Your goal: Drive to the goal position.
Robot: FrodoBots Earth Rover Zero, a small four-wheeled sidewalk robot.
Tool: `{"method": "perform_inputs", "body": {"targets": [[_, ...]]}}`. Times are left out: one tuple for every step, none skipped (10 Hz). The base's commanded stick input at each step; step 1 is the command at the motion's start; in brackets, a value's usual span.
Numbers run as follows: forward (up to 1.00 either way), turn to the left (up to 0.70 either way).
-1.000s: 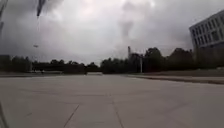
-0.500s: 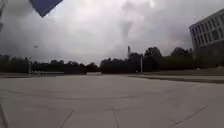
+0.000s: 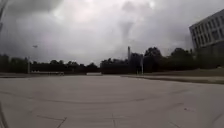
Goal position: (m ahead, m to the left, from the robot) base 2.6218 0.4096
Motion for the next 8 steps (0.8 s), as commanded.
{"method": "perform_inputs", "body": {"targets": [[0.7, 0.0], [0.7, 0.0], [0.7, 0.0], [0.7, 0.0], [0.7, 0.0], [0.7, 0.0], [0.7, 0.0], [0.7, 0.0]]}}
